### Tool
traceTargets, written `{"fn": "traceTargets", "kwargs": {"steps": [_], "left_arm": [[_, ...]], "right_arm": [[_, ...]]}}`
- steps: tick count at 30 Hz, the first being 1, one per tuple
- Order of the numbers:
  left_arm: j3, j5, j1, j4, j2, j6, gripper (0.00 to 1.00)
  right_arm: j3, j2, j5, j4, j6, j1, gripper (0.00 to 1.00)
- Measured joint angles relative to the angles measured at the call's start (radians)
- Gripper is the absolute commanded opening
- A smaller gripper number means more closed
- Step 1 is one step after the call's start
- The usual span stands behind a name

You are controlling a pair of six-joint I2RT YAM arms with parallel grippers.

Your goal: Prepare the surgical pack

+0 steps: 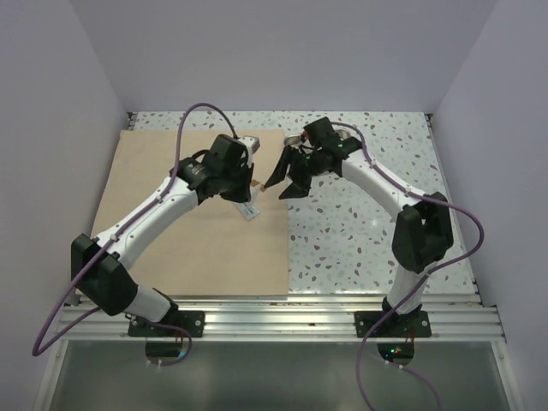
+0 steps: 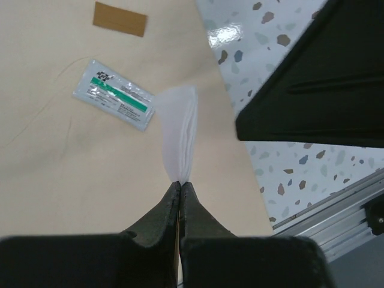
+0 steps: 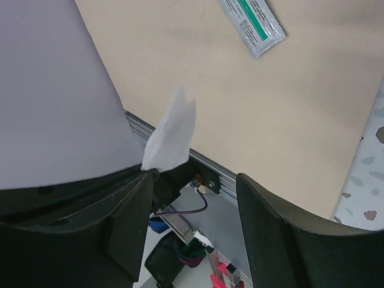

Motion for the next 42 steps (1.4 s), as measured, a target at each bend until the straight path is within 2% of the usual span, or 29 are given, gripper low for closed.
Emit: {"fn": "traceTargets", "kwargs": {"steps": [5,15,19,24,27,28,31,32,33,34,37,39,42], "left_arm": [[-0.011,0.008,-0.065,0.047,-0.024,0.000,0.00],[-0.100,0.010,-0.127,0.086,-0.092,0.000,0.00],[-0.105,0.010,-0.134,0.092,-0.107,0.000,0.00],[-0.113,0.014,-0.136,0.107,-0.117,0.000,0.00],[-0.118,0.016,-0.141,0.109,-0.122,0.006,0.00],[-0.120,0.017,-0.141,0.113,-0.125,0.009,0.00],[-0.131,0.021,-0.144,0.121,-0.130,0.015,0.00],[-0.133,0.021,-0.145,0.122,-0.130,0.016,0.03],[-0.135,0.022,-0.145,0.126,-0.130,0.017,0.11],[-0.137,0.021,-0.145,0.129,-0.131,0.020,0.30],[-0.137,0.005,-0.145,0.129,-0.136,0.019,0.51],[-0.137,-0.016,-0.140,0.129,-0.148,0.017,0.59],[-0.137,-0.032,-0.104,0.127,-0.173,0.013,0.62]], "right_arm": [[0.119,0.054,0.038,-0.059,0.042,0.055,0.60],[0.127,0.058,0.072,-0.131,0.080,0.107,0.59],[0.127,0.069,0.072,-0.143,0.083,0.132,0.49],[0.139,0.099,0.077,-0.175,0.081,0.156,0.45],[0.152,0.118,0.077,-0.192,0.079,0.161,0.37],[0.152,0.122,0.078,-0.193,0.079,0.163,0.21],[0.153,0.124,0.079,-0.204,0.077,0.165,0.00],[0.153,0.124,0.079,-0.207,0.077,0.165,0.00],[0.155,0.124,0.079,-0.210,0.080,0.165,0.00],[0.159,0.126,0.080,-0.214,0.079,0.165,0.00],[0.195,0.145,0.092,-0.222,0.073,0.162,0.00],[0.227,0.165,0.103,-0.223,0.064,0.153,0.00],[0.261,0.192,0.127,-0.207,0.051,0.114,0.00]]}}
